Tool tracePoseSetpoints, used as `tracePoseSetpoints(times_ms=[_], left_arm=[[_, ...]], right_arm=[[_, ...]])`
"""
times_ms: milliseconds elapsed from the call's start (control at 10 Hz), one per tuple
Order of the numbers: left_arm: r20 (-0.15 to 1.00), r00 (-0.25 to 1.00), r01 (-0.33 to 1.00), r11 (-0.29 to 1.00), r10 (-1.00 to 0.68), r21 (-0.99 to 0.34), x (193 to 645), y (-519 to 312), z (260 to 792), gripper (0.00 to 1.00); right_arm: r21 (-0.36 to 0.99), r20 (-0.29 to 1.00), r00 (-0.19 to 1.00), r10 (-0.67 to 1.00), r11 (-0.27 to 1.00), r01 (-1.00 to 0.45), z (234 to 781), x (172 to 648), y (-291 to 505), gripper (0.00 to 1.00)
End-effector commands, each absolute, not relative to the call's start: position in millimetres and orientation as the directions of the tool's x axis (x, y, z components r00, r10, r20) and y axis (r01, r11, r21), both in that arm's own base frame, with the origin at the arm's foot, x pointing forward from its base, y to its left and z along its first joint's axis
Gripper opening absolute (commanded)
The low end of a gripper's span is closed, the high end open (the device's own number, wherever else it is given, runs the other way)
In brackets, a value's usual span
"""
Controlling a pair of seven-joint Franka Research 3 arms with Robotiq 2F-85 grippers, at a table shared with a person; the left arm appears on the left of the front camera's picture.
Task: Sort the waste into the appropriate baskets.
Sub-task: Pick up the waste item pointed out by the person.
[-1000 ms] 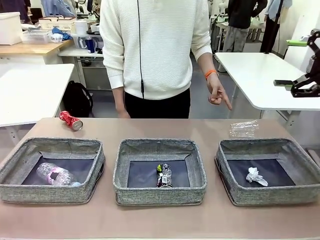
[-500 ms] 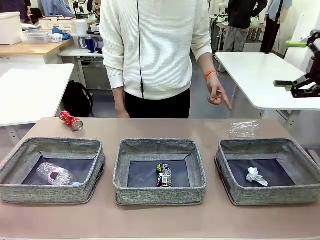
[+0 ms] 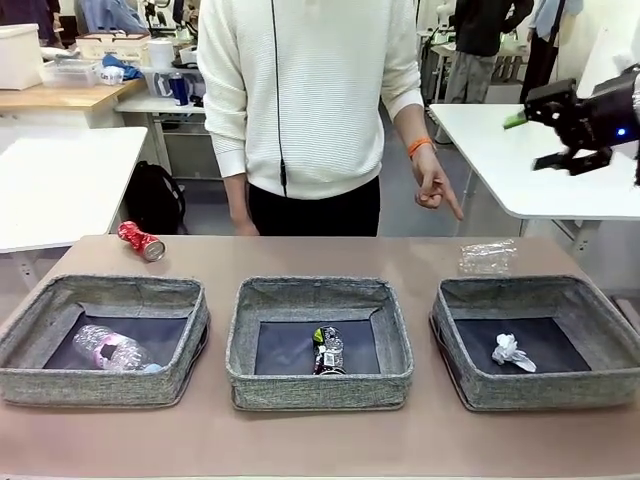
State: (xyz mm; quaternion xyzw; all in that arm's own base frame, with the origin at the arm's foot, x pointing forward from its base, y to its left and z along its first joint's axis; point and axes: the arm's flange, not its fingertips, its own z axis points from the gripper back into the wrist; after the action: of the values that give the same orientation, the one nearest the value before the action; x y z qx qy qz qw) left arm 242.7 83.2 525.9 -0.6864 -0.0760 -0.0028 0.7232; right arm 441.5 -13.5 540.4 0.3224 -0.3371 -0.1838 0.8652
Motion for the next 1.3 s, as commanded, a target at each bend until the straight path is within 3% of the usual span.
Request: tracePoseSetpoints(times_ms=[0, 100, 200, 300, 400, 600, 700, 800, 900, 1000, 1100, 1200], left_arm=[[0.113, 0.988, 0.111, 0.034, 0.104, -0.993, 243, 81, 533, 1.00], [0.113, 0.988, 0.111, 0.034, 0.104, -0.993, 243, 81, 533, 1.00], [0.113, 0.988, 0.111, 0.034, 0.104, -0.993, 243, 81, 533, 1.00], [0.113, 0.988, 0.111, 0.034, 0.104, -0.993, 243, 81, 533, 1.00], [0.113, 0.988, 0.111, 0.034, 0.104, -0.993, 243, 81, 533, 1.00], [0.113, 0.988, 0.111, 0.034, 0.104, -0.993, 243, 81, 533, 1.00], [0.113, 0.988, 0.111, 0.034, 0.104, -0.993, 243, 81, 533, 1.00], [0.113, 0.988, 0.111, 0.034, 0.104, -0.993, 243, 81, 533, 1.00], [0.113, 0.988, 0.111, 0.034, 0.104, -0.993, 243, 81, 533, 1.00], [0.113, 0.988, 0.111, 0.034, 0.104, -0.993, 243, 81, 533, 1.00], [0.113, 0.988, 0.111, 0.034, 0.104, -0.993, 243, 81, 533, 1.00], [0.113, 0.988, 0.111, 0.034, 0.104, -0.993, 243, 81, 533, 1.00]], right_arm=[[0.769, 0.385, 0.765, -0.516, 0.638, 0.043, 546, 421, -7, 1.00], [0.769, 0.385, 0.765, -0.516, 0.638, 0.043, 546, 421, -7, 1.00], [0.676, 0.465, 0.707, -0.533, 0.730, 0.106, 535, 447, -12, 1.00], [0.341, 0.492, 0.865, -0.093, 0.936, -0.094, 527, 452, 7, 1.00], [0.121, 0.551, 0.832, -0.067, 0.993, 0.000, 516, 477, 3, 1.00], [-0.166, 0.419, 0.857, 0.301, 0.953, -0.254, 493, 514, -12, 1.00], [-0.295, 0.423, 0.785, 0.452, 0.888, -0.352, 484, 531, -14, 1.00], [-0.377, 0.376, 0.777, 0.505, 0.849, -0.369, 473, 540, -7, 1.00], [-0.306, 0.396, 0.865, 0.307, 0.933, -0.191, 470, 553, -5, 1.00], [-0.101, 0.409, 0.872, 0.270, 0.963, -0.251, 462, 524, -15, 1.00], [-0.101, 0.409, 0.872, 0.270, 0.963, -0.251, 462, 524, -15, 1.00], [-0.217, 0.372, 0.864, 0.339, 0.937, -0.274, 459, 541, -16, 1.00]])
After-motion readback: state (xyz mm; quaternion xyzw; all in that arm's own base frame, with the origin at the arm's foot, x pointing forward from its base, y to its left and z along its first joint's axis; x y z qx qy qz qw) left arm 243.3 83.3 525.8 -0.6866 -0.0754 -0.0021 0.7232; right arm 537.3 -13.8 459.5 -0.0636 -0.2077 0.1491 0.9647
